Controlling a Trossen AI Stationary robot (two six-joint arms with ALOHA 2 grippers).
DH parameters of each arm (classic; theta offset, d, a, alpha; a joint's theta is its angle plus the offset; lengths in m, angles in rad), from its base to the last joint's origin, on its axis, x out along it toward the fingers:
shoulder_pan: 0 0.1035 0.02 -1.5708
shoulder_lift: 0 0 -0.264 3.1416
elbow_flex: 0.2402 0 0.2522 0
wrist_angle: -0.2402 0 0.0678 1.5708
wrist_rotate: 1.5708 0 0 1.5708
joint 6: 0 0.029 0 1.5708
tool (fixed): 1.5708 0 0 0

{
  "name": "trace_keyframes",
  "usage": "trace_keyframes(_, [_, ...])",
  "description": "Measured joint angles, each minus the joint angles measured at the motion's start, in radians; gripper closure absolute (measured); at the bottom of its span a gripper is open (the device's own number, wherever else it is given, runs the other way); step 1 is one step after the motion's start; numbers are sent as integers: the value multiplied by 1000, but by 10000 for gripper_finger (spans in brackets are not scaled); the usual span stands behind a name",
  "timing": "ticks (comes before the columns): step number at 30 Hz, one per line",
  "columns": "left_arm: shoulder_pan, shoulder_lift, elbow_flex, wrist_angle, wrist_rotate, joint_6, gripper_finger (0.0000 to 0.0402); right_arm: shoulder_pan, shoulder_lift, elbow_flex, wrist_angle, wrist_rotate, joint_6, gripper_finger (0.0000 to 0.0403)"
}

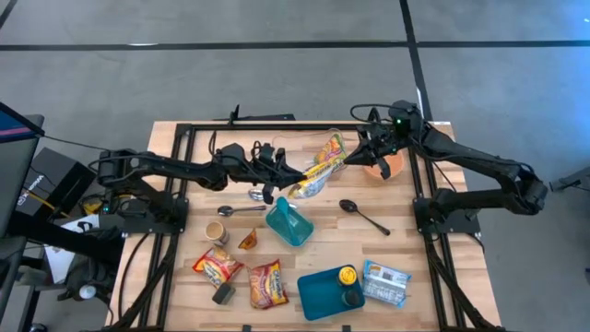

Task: Pick & Place Food Item
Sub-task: Put the yellow noodle pack into the transparent bin

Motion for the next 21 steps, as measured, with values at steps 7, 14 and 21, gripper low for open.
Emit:
trace_keyframes(7, [-4,-3,0,2,0,0,401,5,0,0,103,-2,114,392])
trace_keyframes(14, [-4,-3,0,1,31,-28,401,48,1,0,144,-1,124,306])
trace_keyframes(21, [-4,-3,0,2,44,-47,401,78,1,0,174,0,123,191])
